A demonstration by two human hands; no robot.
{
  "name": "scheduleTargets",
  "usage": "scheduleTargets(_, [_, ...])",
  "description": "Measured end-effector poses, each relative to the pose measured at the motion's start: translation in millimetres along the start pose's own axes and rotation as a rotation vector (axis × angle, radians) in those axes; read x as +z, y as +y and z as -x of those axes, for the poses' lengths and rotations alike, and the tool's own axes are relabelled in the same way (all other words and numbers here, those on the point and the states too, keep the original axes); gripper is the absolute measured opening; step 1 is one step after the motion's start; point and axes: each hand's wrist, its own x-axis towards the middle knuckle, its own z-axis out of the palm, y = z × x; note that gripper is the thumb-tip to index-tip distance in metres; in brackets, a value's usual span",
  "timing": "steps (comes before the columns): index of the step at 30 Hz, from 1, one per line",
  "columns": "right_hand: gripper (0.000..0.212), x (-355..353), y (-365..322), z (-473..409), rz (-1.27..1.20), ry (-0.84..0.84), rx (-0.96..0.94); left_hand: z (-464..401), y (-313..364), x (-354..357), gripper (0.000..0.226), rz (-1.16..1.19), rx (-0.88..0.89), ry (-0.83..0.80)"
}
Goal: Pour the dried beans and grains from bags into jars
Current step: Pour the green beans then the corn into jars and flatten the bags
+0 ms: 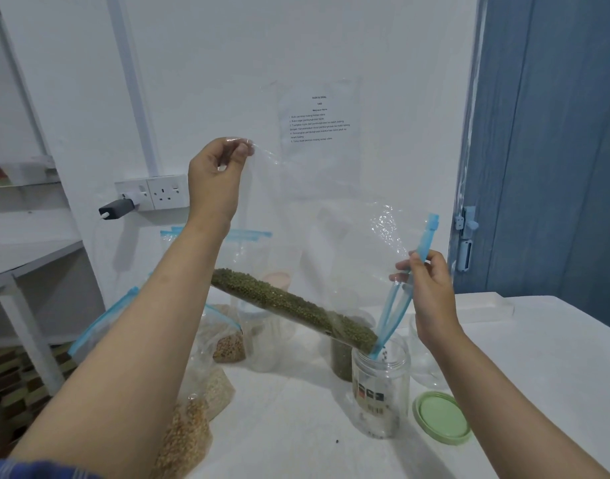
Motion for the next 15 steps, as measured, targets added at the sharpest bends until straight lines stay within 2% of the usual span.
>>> scheduleTargets(15, [0.010,1.0,1.2,-3.2,-0.010,0.000,0.001,-1.5,-6.9,0.2,0.020,-0.007,0.015,-0.003])
